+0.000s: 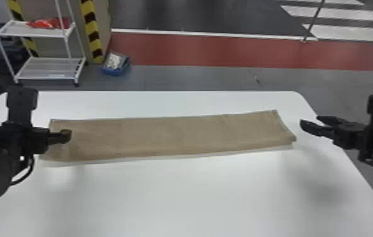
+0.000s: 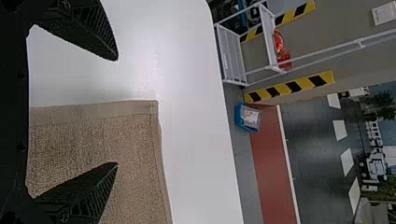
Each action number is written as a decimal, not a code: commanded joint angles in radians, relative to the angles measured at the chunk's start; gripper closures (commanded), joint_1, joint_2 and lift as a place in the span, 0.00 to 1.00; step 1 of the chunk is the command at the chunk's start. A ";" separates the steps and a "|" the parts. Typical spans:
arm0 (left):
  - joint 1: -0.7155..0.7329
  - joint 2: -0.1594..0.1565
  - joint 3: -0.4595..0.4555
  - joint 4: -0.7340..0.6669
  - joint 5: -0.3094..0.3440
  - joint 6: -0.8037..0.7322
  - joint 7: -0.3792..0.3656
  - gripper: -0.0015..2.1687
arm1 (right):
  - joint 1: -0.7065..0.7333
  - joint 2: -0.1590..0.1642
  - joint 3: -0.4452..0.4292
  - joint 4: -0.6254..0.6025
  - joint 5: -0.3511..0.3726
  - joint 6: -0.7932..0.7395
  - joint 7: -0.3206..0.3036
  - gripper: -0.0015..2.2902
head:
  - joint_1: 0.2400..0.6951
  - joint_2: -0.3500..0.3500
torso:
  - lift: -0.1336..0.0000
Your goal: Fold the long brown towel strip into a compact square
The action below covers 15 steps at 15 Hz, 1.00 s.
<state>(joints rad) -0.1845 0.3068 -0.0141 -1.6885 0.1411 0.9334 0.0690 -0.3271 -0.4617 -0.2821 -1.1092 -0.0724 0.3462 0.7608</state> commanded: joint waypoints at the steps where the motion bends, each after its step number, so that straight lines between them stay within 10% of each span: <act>1: -0.003 0.002 0.000 0.000 0.000 -0.001 0.000 0.04 | -0.004 0.000 0.001 0.003 0.002 -0.003 0.000 0.15 | 1.00 0.35 | 0.04; 15: 0.002 0.000 0.006 -0.023 0.000 0.005 0.025 0.06 | -0.006 -0.003 0.001 0.011 0.010 -0.009 0.005 0.15 | 1.00 0.36 | 0.04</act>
<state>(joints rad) -0.1879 0.3070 -0.0077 -1.7066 0.1421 0.9354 0.0940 -0.3343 -0.4647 -0.2822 -1.0984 -0.0634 0.3341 0.7653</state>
